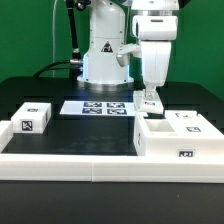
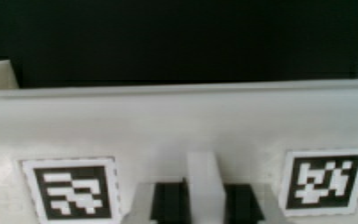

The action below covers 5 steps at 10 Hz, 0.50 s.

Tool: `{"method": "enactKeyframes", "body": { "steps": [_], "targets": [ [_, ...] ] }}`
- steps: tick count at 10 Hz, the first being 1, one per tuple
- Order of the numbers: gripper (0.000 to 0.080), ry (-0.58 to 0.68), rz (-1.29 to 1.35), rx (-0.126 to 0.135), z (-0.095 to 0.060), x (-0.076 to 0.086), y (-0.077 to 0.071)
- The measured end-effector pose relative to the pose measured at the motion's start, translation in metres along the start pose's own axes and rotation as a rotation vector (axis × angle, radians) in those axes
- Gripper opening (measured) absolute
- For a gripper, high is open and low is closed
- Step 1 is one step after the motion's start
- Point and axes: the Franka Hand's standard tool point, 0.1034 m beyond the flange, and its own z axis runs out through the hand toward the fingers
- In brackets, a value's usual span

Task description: Assemble cabinet

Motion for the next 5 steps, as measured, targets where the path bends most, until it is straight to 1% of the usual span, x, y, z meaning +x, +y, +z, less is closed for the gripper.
{"method": "enactKeyframes", "body": {
  "steps": [2, 5],
  "targets": [
    [0.007, 0.004, 0.005, -0.002, 0.0013, 0.0003, 0.0063],
    [0.007, 0.009, 0.01, -0.001, 0.0038, 0.0024, 0.0101]
  ]
}}
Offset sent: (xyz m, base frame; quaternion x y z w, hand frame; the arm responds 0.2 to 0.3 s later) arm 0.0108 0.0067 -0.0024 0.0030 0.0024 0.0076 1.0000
